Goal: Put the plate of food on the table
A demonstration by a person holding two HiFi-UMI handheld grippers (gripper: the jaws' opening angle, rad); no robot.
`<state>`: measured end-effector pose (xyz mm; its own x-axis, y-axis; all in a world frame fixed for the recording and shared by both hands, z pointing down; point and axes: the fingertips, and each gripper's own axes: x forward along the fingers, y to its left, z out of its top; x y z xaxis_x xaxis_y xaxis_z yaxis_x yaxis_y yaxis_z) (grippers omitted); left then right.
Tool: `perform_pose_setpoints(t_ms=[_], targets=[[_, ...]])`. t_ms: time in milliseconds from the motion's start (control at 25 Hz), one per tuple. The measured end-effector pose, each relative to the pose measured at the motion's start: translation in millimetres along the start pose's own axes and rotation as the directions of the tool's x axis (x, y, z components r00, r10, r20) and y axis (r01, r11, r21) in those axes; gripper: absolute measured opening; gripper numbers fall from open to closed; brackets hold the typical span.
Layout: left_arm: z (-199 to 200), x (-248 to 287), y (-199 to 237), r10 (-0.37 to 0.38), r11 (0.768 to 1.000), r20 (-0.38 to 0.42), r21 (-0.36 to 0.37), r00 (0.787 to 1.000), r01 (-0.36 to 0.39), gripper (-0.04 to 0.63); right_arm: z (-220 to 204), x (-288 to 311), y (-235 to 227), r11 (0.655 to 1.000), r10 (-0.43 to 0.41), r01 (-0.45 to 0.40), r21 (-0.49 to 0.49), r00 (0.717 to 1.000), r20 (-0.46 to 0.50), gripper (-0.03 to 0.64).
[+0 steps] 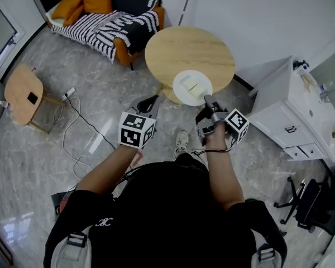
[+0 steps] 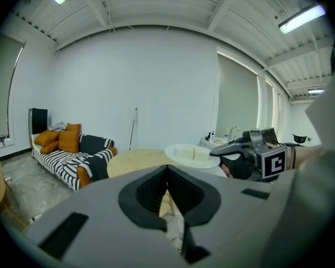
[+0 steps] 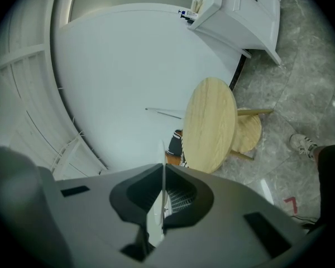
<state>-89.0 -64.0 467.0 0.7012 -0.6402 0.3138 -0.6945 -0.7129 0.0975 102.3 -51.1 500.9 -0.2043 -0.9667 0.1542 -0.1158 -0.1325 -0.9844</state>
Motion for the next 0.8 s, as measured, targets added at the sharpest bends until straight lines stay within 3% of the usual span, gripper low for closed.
perform_pose_setpoints(t_ms=[800], targets=[[22,131,34,-0.002,0.996,-0.031,-0.092,1.0,-0.001,0.008,92,86,-7,0.997,-0.069,0.068,-0.023,0.997,-0.038,0.02]])
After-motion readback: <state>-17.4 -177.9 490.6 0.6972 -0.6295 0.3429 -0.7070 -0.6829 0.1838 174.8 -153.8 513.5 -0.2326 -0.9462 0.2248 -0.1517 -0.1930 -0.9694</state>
